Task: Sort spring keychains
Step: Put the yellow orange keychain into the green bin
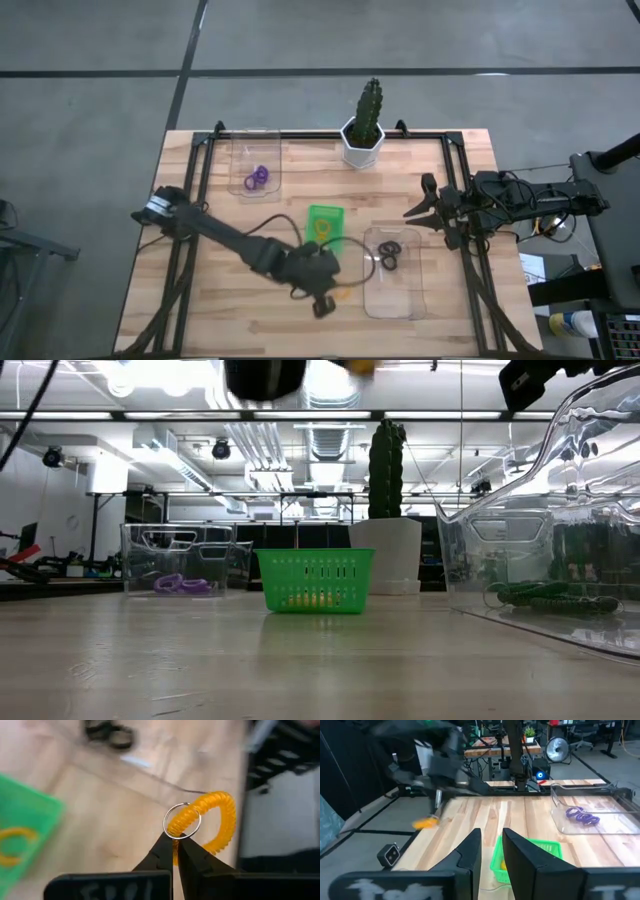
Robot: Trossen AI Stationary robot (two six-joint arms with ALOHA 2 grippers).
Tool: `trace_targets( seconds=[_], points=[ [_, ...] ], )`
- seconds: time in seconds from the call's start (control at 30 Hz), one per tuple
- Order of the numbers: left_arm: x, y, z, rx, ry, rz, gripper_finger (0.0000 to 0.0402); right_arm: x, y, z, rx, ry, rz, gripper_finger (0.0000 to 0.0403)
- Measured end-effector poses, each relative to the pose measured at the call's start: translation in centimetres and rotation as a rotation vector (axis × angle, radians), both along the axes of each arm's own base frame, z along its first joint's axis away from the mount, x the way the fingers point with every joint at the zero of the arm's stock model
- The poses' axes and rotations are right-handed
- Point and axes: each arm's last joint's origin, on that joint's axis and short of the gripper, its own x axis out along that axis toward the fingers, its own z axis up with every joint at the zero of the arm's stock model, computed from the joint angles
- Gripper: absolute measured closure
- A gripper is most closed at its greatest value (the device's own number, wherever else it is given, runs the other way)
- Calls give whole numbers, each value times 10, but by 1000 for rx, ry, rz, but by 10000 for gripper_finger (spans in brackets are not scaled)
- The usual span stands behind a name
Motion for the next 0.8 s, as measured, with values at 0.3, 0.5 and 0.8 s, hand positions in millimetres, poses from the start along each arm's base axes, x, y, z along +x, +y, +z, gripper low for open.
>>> trace_targets(
  seconds=[0.3, 0.5, 0.8],
  points=[
    [19, 91, -33, 28, 128, 159, 395, 0, 0, 0, -18, -4, 3, 323],
    [14, 149, -45, 39, 264, 293, 395, 0, 0, 0, -15, -4, 2, 334],
    [6, 181, -65, -23, 343, 351, 395, 0, 0, 0, -17, -5, 3, 325]
  ],
)
